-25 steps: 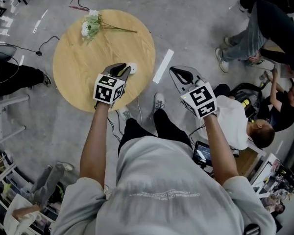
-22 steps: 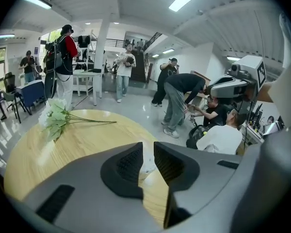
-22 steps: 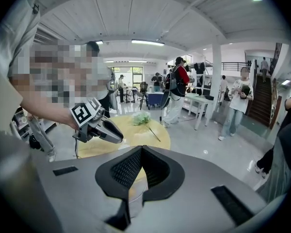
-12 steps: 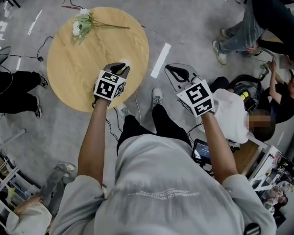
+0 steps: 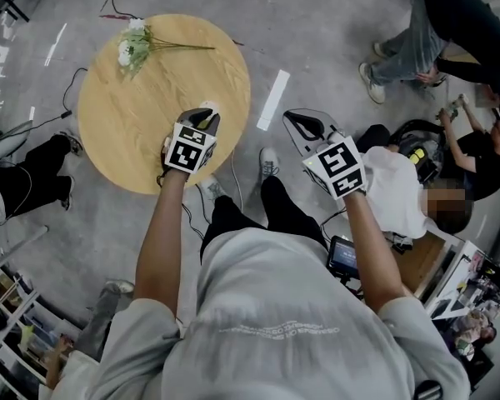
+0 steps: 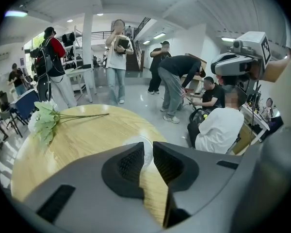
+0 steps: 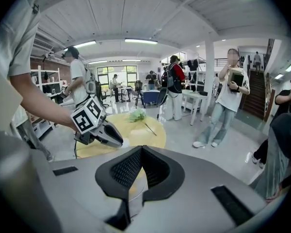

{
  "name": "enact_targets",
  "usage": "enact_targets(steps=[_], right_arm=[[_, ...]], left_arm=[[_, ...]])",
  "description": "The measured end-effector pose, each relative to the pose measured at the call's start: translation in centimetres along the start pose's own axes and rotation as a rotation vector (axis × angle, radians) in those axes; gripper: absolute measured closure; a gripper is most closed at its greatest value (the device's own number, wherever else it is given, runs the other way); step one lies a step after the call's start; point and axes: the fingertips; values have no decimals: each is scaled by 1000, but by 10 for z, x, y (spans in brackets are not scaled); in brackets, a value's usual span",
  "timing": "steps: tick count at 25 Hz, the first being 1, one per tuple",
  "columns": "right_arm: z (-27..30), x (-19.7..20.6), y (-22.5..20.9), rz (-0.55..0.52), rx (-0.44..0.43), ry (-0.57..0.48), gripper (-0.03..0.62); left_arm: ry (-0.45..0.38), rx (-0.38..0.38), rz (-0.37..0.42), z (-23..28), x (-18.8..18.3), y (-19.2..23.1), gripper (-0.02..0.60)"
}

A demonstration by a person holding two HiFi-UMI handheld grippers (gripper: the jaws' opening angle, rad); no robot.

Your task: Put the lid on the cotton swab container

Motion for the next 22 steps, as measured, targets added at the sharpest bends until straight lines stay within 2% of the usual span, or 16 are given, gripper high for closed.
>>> enact_targets(steps=[7,10,13,18,22], right_arm=[[4,-11,3,4,-7,-19,568],[3,-21,-1,-19,2,-37,568],[0,-35,-10,-39,14,-62,568],[-10,-70,-28,-82,41,-125,568],[-14,-122,-33,-147,63,-204,568]], left_arm=[[-43,11,-65,1,0,2,514],[-123,8,-107,-11,-6,8,515],[-229,-9,-137,-33,-29,18,515],[-355,-128,-109,-84,-78,47,553],[-458,-239,-79,-147,-113,76,563]])
Point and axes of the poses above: the fingertips, and each gripper's own axes: z forward along the fingers, y to its left, x out of its underside, and after that the axes turned 5 degrees about y, right-handed
